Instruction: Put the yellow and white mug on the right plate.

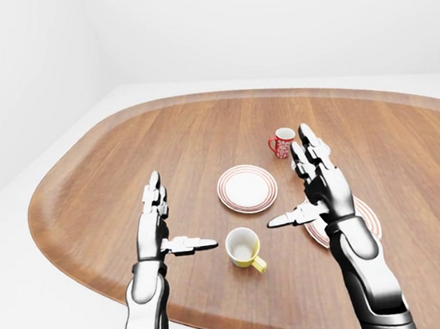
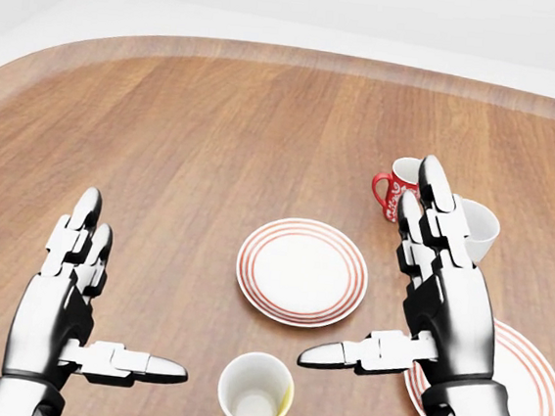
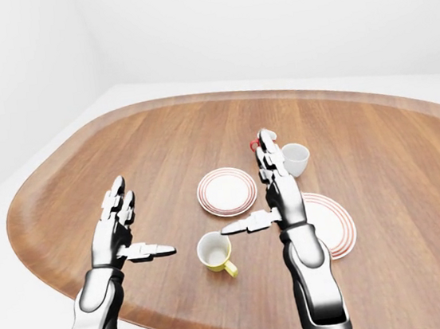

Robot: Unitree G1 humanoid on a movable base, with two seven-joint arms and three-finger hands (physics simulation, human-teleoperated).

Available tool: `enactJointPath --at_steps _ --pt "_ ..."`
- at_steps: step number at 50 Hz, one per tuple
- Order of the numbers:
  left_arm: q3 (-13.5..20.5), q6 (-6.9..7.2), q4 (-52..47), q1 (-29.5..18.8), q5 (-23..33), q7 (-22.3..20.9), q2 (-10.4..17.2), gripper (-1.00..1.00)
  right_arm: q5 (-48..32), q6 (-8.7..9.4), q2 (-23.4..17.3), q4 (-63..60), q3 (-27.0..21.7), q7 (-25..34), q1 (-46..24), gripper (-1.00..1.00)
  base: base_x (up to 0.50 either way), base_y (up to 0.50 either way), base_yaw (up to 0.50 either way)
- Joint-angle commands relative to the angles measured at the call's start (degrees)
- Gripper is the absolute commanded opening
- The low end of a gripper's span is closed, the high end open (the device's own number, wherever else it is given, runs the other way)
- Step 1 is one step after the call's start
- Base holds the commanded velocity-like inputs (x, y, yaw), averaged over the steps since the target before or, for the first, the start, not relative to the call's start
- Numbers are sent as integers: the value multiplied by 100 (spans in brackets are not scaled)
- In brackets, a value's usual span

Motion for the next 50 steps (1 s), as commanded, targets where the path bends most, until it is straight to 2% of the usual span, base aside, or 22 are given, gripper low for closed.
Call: enactJointPath --at_steps 1,9,17,24,34,50 --pt "67 0 -82 -30 -20 -26 26 100 -221 0 -111 226 26 -1 -520 100 0 0 0" --pt "176 0 -175 -90 -56 -51 64 100 -841 0 -504 971 -68 407 -1625 100 0 0 0" --pt "318 0 -286 -172 -111 -79 114 100 -1454 0 -625 1658 -148 689 -2087 100 0 0 0" --pt "418 0 -316 -221 -129 -110 159 100 -2099 0 -566 1504 5 754 -2138 100 0 0 0" --pt "618 0 -364 -319 -157 -174 255 100 -3053 0 -459 815 260 1291 -2035 100 0 0 0" --pt "613 0 -374 -287 -85 -238 250 100 -3958 0 -250 727 505 1977 -1890 100 0 0 0"
